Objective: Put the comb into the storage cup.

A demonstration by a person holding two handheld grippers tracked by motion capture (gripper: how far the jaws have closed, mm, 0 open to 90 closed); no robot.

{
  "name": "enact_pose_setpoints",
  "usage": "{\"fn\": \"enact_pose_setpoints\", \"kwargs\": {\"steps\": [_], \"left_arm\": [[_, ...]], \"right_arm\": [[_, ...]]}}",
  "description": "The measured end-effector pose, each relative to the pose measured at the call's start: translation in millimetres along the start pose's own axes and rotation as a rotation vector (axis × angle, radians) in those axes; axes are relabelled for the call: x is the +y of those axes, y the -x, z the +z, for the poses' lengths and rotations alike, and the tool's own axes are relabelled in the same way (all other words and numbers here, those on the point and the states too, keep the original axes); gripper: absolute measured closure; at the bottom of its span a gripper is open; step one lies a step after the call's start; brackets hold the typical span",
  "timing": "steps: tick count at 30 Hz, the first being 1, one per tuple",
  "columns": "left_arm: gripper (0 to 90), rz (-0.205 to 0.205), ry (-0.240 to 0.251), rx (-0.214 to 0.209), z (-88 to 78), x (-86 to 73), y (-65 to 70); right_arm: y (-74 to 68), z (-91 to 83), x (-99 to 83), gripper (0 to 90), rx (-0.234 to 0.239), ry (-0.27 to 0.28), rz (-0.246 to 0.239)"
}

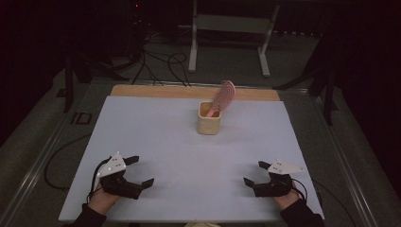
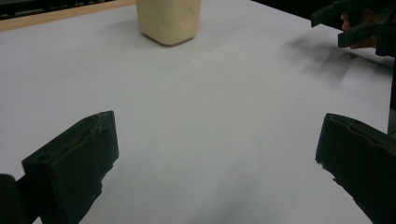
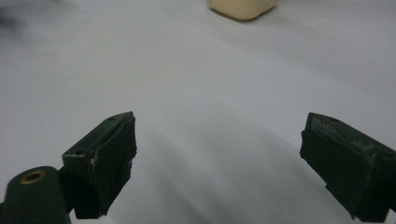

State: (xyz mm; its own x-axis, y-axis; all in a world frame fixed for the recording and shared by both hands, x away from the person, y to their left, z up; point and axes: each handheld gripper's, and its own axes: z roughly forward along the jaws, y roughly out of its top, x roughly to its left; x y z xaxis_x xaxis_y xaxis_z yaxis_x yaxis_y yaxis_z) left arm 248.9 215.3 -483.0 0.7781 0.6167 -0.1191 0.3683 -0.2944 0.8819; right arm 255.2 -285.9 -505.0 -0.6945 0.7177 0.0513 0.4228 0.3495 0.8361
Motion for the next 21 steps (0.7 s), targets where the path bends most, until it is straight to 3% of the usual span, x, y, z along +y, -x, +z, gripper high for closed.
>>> {"fn": "enact_pose_setpoints", "kwargs": {"steps": [7,21], "left_arm": [[0.2,0.0,-0.001,-0.001,-0.1,-0.2,0.0],[0.2,-0.001,-0.001,-0.001,0.4,0.1,0.1]], "right_arm": [[-0.9,6.4,0.5,10.4,-0.018,0.001,-0.037],[-1.8,8.4,0.6,10.4,-0.009,-0.004,-0.024]]}}
